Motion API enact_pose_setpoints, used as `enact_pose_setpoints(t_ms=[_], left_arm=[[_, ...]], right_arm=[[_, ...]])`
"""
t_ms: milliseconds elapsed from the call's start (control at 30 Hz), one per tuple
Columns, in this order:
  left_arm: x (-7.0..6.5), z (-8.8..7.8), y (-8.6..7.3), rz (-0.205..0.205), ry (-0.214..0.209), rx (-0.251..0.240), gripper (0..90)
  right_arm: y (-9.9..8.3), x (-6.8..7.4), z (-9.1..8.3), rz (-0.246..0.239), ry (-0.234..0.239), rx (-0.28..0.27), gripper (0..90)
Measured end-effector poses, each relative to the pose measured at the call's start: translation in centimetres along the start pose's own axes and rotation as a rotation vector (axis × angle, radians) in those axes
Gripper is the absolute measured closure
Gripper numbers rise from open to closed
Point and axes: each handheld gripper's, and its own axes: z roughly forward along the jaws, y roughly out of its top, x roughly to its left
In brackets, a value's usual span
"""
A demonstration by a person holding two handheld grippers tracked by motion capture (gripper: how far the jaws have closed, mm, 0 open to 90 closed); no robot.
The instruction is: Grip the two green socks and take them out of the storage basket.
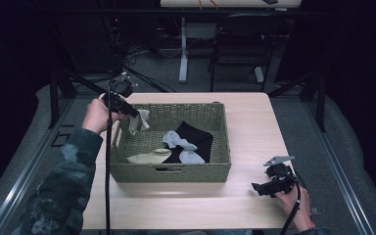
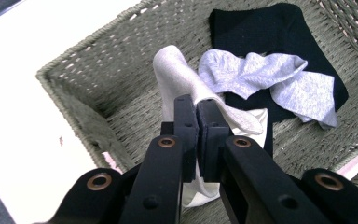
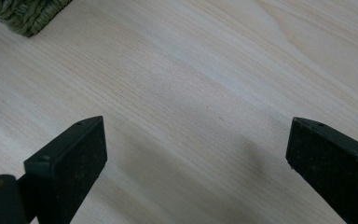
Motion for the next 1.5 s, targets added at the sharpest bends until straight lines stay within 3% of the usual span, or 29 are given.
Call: enact_pose_setpoints(t_ms=[533, 1033, 1233, 1500], left_arm=[[2.5, -4.2, -1.1, -0.051, 0.052, -0.033, 88.2], [5.8, -7.3, -4.6, -0.136, 0.105, -0.061, 88.2], [7.0, -7.4, -6.1, -0.169, 0.112, -0.056, 88.2], [8.3, -6.2, -7.9, -0.207, 0.111, -0.04, 88.2]], right_arm=[[0.0, 0.0, 0.0, 0.002, 0.003, 0.003, 4.4], [0.0, 0.0, 0.0, 0.0, 0.002, 0.01, 4.4], [0.0, 0.0, 0.0, 0.002, -0.001, 0.009, 4.4], [0.0, 0.0, 0.1, 0.01, 0.004, -0.003, 4.4]])
